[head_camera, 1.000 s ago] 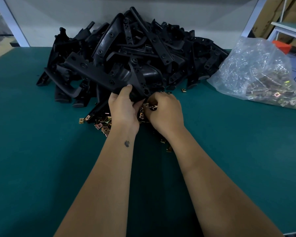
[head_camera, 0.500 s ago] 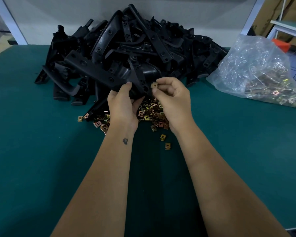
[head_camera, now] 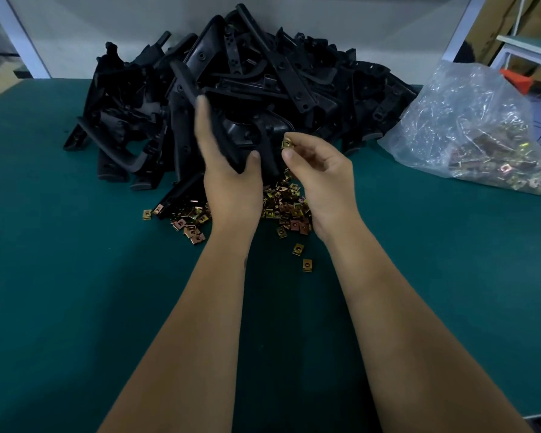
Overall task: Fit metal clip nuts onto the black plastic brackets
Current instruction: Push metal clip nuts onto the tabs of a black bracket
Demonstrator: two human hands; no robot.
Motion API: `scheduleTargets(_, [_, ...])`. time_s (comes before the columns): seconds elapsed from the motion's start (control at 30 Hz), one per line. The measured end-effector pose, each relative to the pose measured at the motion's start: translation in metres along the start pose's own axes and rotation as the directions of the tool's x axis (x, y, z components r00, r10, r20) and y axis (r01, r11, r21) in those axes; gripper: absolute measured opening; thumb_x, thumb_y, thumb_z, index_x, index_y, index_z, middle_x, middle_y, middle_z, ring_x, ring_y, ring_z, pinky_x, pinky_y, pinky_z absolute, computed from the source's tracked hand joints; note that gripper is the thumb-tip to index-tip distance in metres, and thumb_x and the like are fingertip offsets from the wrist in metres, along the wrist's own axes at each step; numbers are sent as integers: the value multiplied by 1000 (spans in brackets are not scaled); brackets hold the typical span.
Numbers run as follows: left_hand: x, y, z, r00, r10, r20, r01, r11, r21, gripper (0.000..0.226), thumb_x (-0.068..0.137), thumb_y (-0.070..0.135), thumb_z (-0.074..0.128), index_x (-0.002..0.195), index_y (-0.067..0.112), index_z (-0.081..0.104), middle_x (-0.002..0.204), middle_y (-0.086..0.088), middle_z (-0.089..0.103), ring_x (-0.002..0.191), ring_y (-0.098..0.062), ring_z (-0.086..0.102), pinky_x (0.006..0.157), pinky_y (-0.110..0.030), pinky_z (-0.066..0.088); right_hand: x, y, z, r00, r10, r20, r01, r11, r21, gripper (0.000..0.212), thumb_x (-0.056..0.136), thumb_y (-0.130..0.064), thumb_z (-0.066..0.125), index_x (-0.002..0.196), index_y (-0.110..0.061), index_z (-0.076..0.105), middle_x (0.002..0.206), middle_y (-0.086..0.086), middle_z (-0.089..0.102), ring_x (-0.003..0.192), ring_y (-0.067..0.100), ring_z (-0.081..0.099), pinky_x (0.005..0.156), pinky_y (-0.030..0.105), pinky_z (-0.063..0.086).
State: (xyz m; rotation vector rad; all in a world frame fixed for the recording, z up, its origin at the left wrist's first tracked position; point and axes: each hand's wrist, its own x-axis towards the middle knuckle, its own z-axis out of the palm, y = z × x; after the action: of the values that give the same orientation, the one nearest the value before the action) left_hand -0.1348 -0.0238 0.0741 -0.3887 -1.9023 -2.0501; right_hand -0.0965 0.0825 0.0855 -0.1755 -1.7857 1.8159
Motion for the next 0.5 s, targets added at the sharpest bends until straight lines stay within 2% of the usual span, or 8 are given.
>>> scheduleTargets(0.07, [1, 0, 2, 996, 32, 80, -41, 993, 109, 53, 95, -1, 56, 139, 29, 54, 136, 23, 54, 120, 19, 45, 100, -3, 35, 0, -1, 0, 1000, -15, 2, 15, 1000, 3, 22, 88, -5, 70, 100, -23, 73, 85, -12, 66, 81, -3, 59, 79, 14, 48])
scheduleTargets(0.13, [-1, 3, 4, 989, -26, 147, 6, 991, 136, 35, 96, 0, 51, 113, 21, 74, 112, 15, 71, 106, 8, 60, 95, -10, 45, 0, -1, 0, 1000, -27, 6, 27, 1000, 4, 21, 88, -6, 70, 101, -22, 73, 87, -11, 67, 84, 0, 61, 80, 16, 49])
scheduleTargets(0.17, [-2, 4, 5, 984, -73, 164, 54, 992, 116, 35, 96, 1, 49, 105, 20, 77, 105, 12, 73, 103, 3, 63, 95, -14, 47, 0, -1, 0, 999, -32, 10, 32, 999, 4, 20, 88, -7, 70, 101, -22, 74, 87, -10, 67, 84, 1, 61, 81, 18, 50])
scheduleTargets(0.27, [-1, 8, 6, 963, -216, 161, 219, 976, 0, 34, 93, 10, 50, 92, 28, 78, 112, 0, 71, 113, -12, 62, 105, -36, 47, 0, -2, -1, 998, -57, 37, 58, 998, -27, 22, 88, -8, 70, 100, -26, 73, 86, -10, 65, 84, 2, 59, 82, 19, 50])
scheduleTargets(0.33, [-1, 13, 5, 946, -283, 156, 296, 952, -72, 28, 87, 25, 54, 79, 35, 78, 108, 3, 72, 122, -17, 57, 110, -46, 42, -1, -2, 0, 995, -82, 52, 86, 993, -82, 23, 88, -9, 71, 99, -28, 73, 86, -11, 66, 83, 1, 60, 80, 17, 49])
scheduleTargets(0.4, [-2, 17, 5, 935, -304, 180, 325, 940, -100, 25, 84, 33, 56, 74, 38, 78, 104, 6, 74, 124, -18, 56, 112, -48, 38, -2, -2, 0, 992, -113, 58, 120, 984, -131, 22, 87, -8, 71, 100, -26, 74, 85, -11, 67, 82, 1, 61, 78, 18, 51])
scheduleTargets(0.5, [-1, 15, 5, 946, -264, 189, 287, 952, -108, 22, 92, 18, 59, 84, 22, 79, 99, -2, 76, 111, -18, 65, 110, -43, 43, -4, -1, 2, 983, -167, 77, 180, 957, -225, 23, 86, -5, 70, 103, -20, 74, 88, -4, 70, 83, 9, 65, 79, 21, 54])
